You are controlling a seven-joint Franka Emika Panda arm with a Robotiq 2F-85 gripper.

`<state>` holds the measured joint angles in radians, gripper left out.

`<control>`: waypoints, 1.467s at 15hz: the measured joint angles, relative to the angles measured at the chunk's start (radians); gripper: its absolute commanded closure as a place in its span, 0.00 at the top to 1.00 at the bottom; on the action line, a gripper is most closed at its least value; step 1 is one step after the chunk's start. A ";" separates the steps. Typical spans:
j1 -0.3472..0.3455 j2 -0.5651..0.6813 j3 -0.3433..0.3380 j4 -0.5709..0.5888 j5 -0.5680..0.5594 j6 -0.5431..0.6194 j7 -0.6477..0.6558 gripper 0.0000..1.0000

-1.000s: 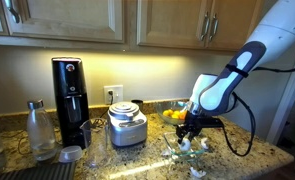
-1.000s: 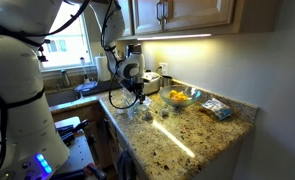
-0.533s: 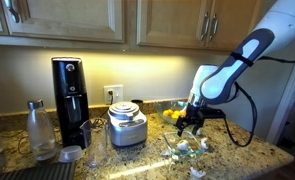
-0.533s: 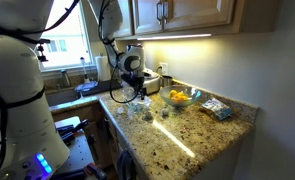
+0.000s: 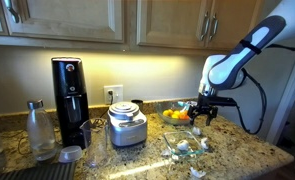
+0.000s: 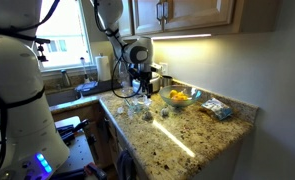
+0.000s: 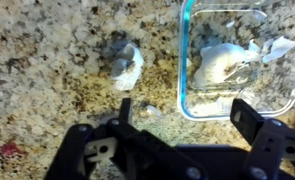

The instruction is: Put the garlic cloves inside the glass bowl

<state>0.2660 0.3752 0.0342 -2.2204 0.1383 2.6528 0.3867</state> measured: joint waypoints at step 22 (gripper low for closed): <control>-0.034 0.251 -0.053 0.029 0.062 0.144 0.258 0.67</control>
<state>0.2324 0.6266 -0.0185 -2.1917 0.2003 2.7966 0.6447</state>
